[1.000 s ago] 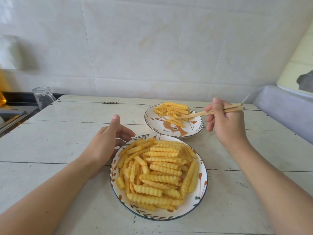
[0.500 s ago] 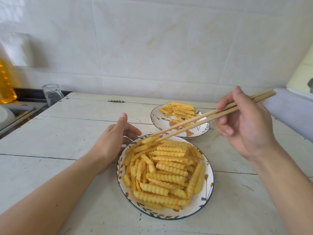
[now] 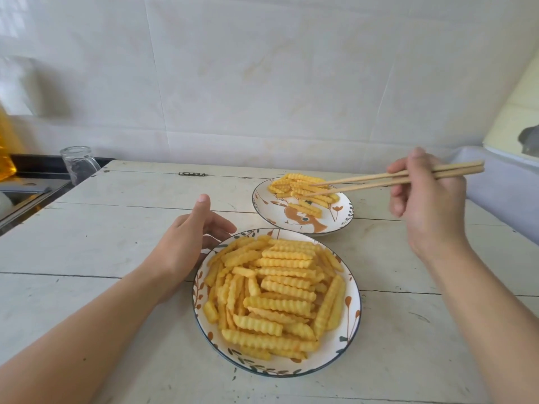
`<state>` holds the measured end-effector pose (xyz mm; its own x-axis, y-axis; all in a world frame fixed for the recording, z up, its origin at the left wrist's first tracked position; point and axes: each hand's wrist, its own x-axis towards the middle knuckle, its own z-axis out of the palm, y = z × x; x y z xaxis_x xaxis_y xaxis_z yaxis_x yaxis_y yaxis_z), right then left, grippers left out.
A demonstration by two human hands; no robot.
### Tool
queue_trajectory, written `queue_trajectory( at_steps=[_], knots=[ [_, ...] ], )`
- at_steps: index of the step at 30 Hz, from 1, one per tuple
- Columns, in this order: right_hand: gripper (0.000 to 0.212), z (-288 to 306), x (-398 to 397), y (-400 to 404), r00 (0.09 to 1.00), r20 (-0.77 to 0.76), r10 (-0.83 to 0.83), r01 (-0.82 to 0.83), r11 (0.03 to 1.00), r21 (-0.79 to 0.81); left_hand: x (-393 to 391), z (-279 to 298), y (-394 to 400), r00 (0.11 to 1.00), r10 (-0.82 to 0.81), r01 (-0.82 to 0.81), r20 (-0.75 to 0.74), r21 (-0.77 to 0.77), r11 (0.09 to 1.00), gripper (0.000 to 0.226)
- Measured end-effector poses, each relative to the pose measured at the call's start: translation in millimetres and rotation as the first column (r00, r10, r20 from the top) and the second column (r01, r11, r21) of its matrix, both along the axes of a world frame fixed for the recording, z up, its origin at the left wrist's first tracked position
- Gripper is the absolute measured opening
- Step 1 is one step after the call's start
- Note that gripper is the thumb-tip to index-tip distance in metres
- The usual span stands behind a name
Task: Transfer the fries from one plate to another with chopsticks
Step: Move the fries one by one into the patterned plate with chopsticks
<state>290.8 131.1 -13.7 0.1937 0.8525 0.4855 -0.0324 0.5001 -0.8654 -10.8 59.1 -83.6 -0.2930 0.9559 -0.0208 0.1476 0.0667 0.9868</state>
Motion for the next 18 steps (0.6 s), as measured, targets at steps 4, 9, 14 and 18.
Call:
queue_trajectory(
  at_steps=[4, 9, 14, 18],
  knots=[
    [0.040, -19.6, -1.2, 8.9, 0.977, 0.204, -0.062, 0.063, 0.998, 0.001, 0.1, -0.1, -0.7, 1.000, 0.005, -0.005, -0.002, -0.004, 1.000, 0.077],
    [0.042, -25.4, -4.0, 15.3, 0.971, 0.223, -0.085, 0.090, 0.996, -0.012, 0.1, 0.2, -0.4, 1.000, 0.005, -0.005, -0.004, 0.002, 1.000, 0.077],
    [0.048, -27.0, -1.6, 20.5, 0.980, 0.176, -0.089, 0.104, 0.992, -0.078, -0.7, -1.1, 0.4, 1.000, -0.004, 0.004, -0.004, 0.008, 1.000, 0.078],
    [0.051, -23.0, 0.9, 22.1, 0.985, 0.114, -0.126, 0.138, 0.985, -0.104, -2.7, -2.6, 0.4, 1.000, -0.012, 0.012, -0.001, 0.003, 1.000, 0.078]
  ],
)
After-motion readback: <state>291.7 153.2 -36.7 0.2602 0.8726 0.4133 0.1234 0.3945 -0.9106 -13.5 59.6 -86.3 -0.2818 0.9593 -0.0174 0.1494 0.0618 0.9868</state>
